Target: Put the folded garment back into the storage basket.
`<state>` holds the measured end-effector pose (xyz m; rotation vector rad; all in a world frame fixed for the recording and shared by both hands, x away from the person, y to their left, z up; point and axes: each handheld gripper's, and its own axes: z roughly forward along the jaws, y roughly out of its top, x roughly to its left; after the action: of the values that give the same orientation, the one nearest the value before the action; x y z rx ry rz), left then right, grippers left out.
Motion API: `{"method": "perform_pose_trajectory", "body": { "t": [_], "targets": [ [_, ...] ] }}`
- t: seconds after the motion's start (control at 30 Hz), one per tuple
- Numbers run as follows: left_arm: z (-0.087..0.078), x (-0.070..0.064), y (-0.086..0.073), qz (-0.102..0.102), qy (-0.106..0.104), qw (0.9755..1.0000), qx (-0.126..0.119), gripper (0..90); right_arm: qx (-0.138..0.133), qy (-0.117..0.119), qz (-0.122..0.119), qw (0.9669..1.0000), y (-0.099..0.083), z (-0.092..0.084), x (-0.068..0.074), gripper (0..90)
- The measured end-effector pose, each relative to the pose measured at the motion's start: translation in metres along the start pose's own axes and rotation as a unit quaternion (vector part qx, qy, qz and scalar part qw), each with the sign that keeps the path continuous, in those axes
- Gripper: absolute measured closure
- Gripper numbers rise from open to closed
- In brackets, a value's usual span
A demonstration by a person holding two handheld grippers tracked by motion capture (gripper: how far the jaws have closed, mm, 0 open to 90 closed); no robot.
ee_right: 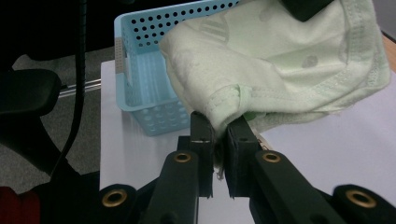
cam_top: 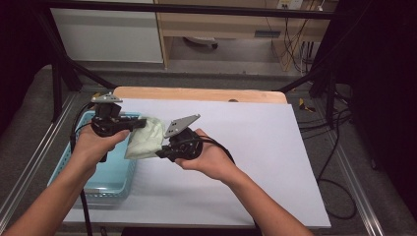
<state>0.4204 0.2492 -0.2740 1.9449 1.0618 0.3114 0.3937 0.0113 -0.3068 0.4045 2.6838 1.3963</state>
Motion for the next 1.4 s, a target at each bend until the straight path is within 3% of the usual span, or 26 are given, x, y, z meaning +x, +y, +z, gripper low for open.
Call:
{"method": "perform_pose_trajectory", "body": {
  "t": [0.73, 1.4],
  "targets": [
    [-0.009, 0.011, 0.003, -0.002, 0.011, 0.9999, 0.000, 82.0, -0.004, -0.001, -0.003, 1.0000, 0.011, 0.009, -0.001, 83.9],
    [-0.018, 0.027, 0.001, -0.008, 0.023, 0.9997, 0.005, 81.9, -0.015, 0.004, -0.001, 0.9999, 0.020, 0.029, 0.000, 83.9]
  ]
}}
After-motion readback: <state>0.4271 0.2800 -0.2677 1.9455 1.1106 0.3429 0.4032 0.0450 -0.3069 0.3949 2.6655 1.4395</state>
